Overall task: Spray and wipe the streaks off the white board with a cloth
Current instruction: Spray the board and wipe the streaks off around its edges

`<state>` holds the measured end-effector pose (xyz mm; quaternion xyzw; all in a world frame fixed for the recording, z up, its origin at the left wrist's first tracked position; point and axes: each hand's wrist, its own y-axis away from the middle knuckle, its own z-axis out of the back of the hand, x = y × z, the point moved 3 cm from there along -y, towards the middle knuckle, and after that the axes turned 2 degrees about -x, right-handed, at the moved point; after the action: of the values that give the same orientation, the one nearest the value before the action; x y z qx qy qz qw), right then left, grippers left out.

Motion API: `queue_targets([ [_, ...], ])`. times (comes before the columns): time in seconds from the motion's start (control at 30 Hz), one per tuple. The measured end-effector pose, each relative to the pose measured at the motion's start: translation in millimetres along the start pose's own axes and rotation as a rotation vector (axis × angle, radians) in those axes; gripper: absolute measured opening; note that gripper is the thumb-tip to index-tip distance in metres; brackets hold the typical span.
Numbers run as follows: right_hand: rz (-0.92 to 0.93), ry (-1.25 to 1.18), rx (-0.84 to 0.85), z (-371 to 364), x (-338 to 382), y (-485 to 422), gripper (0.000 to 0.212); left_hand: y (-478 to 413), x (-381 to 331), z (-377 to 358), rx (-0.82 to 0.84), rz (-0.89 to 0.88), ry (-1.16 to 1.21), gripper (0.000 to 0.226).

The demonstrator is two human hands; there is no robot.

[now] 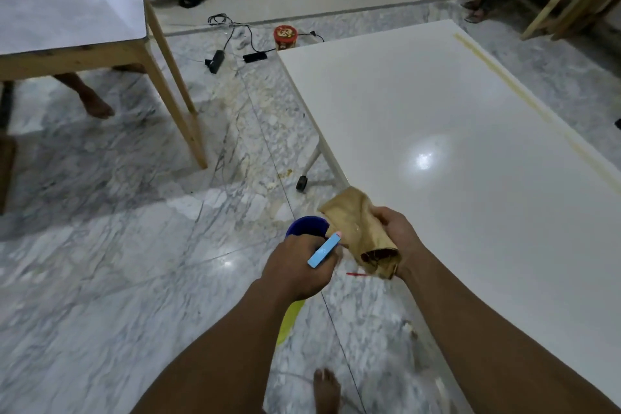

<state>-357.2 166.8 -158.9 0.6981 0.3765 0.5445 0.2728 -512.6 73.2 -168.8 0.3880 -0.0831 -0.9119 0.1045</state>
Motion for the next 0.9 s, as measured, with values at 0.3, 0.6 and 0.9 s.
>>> queue_targets([
  [0.3,0.99,1.968,0.014,-17.6,56.2,-123.8,0.045,-19.2,6.7,-38.4,-0.142,0.126,0.128,0.039],
  [0.6,1.067,2.068,-0.135,34.5,-3.4,-113.0,0.057,9.9,4.1,-82.6,-0.118,0.185,0.126,0.041],
  [0.9,1.137,1.989,-0.251,141.6,-92.1,-20.8,0.059,81.9,-46.2,-114.3,-0.036,0.043,0.049,0.039],
])
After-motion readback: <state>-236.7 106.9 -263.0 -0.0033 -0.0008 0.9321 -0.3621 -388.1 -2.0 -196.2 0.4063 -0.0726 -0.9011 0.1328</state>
